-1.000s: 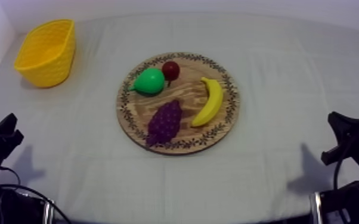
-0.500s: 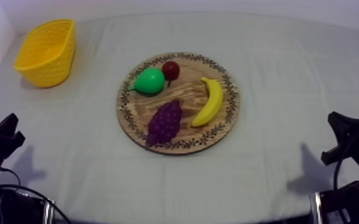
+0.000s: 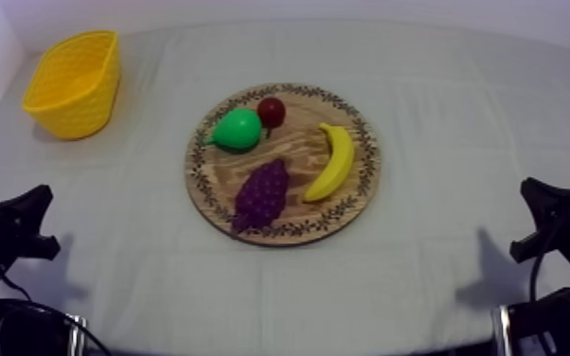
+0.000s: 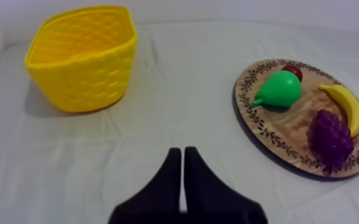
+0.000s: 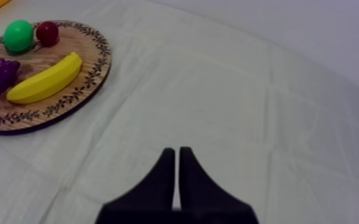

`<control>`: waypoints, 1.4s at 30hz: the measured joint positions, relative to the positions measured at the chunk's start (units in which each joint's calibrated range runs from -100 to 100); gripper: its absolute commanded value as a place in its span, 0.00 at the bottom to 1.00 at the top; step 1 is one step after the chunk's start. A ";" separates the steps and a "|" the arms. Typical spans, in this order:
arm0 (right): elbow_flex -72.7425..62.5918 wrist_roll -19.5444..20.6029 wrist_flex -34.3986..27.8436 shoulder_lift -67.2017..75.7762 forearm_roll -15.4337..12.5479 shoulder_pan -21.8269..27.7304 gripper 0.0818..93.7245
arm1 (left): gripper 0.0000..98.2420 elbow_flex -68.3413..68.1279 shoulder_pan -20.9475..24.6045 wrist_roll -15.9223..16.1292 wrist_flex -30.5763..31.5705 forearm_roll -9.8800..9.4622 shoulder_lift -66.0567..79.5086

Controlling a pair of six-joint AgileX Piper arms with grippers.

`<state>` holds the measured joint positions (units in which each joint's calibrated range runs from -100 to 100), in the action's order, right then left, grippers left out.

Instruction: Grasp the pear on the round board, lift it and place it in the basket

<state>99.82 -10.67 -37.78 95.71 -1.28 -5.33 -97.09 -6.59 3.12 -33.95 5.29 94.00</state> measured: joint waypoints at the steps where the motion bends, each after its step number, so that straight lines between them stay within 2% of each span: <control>1: 0.00 0.00 0.00 0.00 0.00 0.00 0.00 | 0.00 0.58 -0.34 1.11 0.00 0.78 -1.29; 8: 0.00 0.00 0.00 0.00 0.00 0.00 0.00 | 0.00 7.59 -0.64 8.13 -1.81 5.93 -12.38; 11: 0.00 0.00 0.00 0.00 0.00 0.00 0.00 | 0.00 11.95 -0.10 9.72 -4.57 6.58 -17.83; 14: 0.00 0.00 0.00 0.00 0.00 0.00 0.00 | 0.00 16.90 0.32 9.71 -8.28 6.57 -23.56; 19: 0.00 0.02 0.00 0.00 0.00 0.00 0.00 | 0.00 26.87 0.77 7.45 -15.85 6.36 -34.37; 28: 0.00 -0.06 0.00 0.00 0.00 0.00 0.00 | 0.00 48.94 -1.95 2.42 -30.52 5.11 -54.44; 34: 0.00 -0.06 0.00 0.00 0.00 0.00 0.00 | 0.00 63.06 -5.23 -2.92 -37.20 2.24 -66.70; 39: 0.00 -0.06 0.00 0.00 0.00 0.00 0.00 | 0.00 73.15 -7.96 -6.27 -40.04 -0.32 -76.40; 42: 0.00 -0.06 0.00 0.00 0.00 0.00 0.00 | 0.00 78.24 -9.29 -7.94 -41.60 -1.22 -81.79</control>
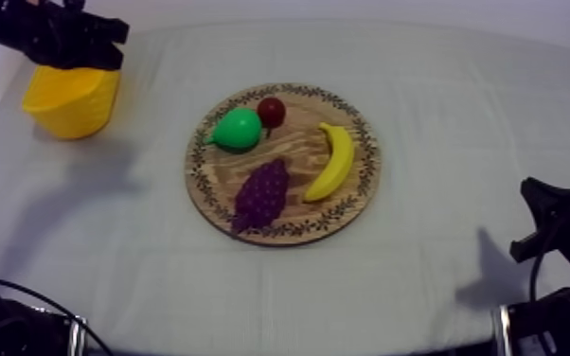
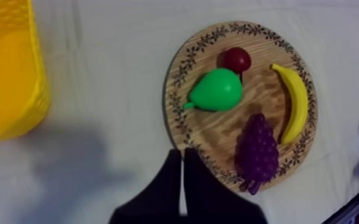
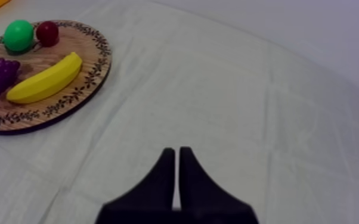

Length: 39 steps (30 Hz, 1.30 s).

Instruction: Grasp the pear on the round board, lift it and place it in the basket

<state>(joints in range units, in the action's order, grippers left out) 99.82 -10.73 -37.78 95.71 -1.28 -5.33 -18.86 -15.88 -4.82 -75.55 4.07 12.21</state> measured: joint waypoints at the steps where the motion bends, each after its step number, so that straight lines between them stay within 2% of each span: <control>1: 0.00 0.00 0.00 0.00 0.00 0.00 0.00 | 0.00 1.87 -0.50 -0.62 -0.73 -0.35 -1.97; 7: 0.00 0.00 0.00 0.00 0.00 0.00 0.00 | 0.00 12.75 -3.30 -4.17 -3.50 -1.26 -13.37; 12: 0.00 -0.03 0.00 0.00 0.00 0.00 0.00 | 0.00 19.47 -5.29 -6.65 -5.95 -0.50 -20.95; 15: 0.00 -0.03 0.00 0.00 0.00 0.00 0.00 | 0.00 22.42 -6.46 -6.35 -7.32 0.41 -24.49; 19: 0.00 -0.03 0.00 0.00 0.00 0.00 0.00 | 0.00 25.24 -7.35 -3.55 -9.91 0.81 -28.24; 25: 0.00 -0.01 0.00 0.00 0.00 0.00 0.00 | 0.00 28.24 -6.35 6.06 -15.41 0.30 -31.84; 28: 0.00 -0.01 0.00 0.00 0.00 0.00 0.00 | 0.00 30.12 -5.37 13.00 -15.59 0.15 -33.43; 34: 0.00 -0.01 0.00 0.00 0.00 0.00 0.00 | 0.00 32.90 -5.16 29.38 -15.84 -0.21 -33.74; 36: 0.00 -0.01 0.00 0.00 0.00 0.00 0.00 | 0.03 33.61 -5.34 33.13 -15.94 -0.66 -33.74; 39: 0.00 -0.01 0.00 0.00 0.00 0.00 0.00 | 0.13 34.29 -5.51 37.72 -15.94 -1.37 -34.14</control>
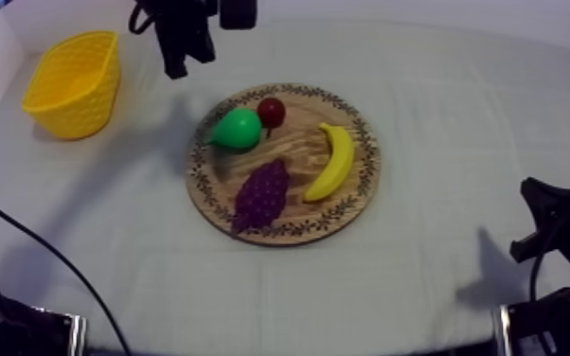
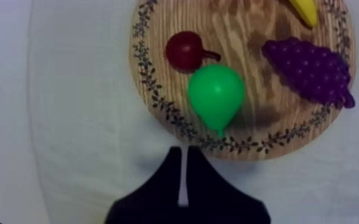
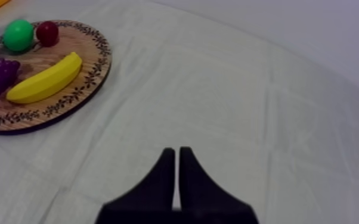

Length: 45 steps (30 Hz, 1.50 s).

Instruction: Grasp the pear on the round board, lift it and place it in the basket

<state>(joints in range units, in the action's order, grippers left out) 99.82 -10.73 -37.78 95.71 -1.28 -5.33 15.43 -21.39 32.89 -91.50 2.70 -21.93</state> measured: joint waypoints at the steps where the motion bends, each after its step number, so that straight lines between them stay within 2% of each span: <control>1: 0.00 0.00 0.00 0.00 0.00 0.00 0.00 | 0.17 0.00 -0.06 1.27 0.08 -0.15 -0.14; 5: 0.00 0.00 0.00 0.00 0.00 0.00 0.00 | 0.38 -0.34 -0.36 4.50 -0.01 -1.25 -0.90; 10: 0.00 0.00 0.00 0.00 0.00 0.00 0.00 | 0.56 -1.11 -0.86 4.47 0.40 -2.70 -1.04; 13: 0.00 0.11 0.00 0.00 0.00 0.00 0.00 | 0.64 -1.44 -1.00 2.20 0.61 -3.27 -1.04; 20: 0.00 0.05 0.00 0.00 0.00 0.00 0.00 | 0.79 -2.14 -1.22 -5.26 0.83 -3.62 -1.62; 28: 0.00 0.02 0.00 0.00 0.00 0.00 0.00 | 0.83 -4.38 -1.83 -7.92 3.69 -3.61 -4.33; 36: 0.00 0.00 0.00 0.00 0.00 0.00 0.00 | 0.84 -4.94 -2.26 -8.58 7.22 -3.82 -10.17; 45: 0.00 0.00 0.00 0.00 0.00 0.00 0.00 | 0.86 -2.02 -3.17 -9.33 7.66 -3.45 -16.77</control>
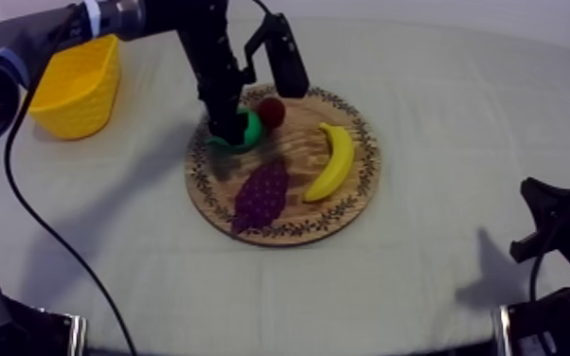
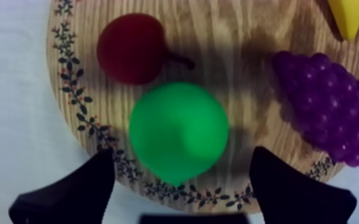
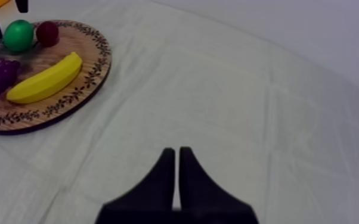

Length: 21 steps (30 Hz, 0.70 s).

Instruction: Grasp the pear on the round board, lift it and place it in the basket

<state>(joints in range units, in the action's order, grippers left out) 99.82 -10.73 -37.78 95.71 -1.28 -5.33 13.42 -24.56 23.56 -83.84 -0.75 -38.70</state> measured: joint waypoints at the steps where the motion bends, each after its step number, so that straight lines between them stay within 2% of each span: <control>1: 0.00 0.00 0.00 0.00 0.00 0.00 0.00 | 0.86 0.53 -0.05 -0.03 0.15 0.07 -0.72; 14: 0.00 0.00 0.00 0.00 0.00 0.00 0.00 | 0.80 4.44 0.83 -1.13 -0.13 0.15 -8.08; 21: 0.00 0.00 0.00 0.00 0.00 0.00 0.00 | 0.64 5.60 1.19 -1.97 -1.01 0.16 -9.58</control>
<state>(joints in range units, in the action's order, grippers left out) 99.82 -10.74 -37.78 95.71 -1.28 -5.33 19.02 -23.37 21.59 -84.84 -0.59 -48.28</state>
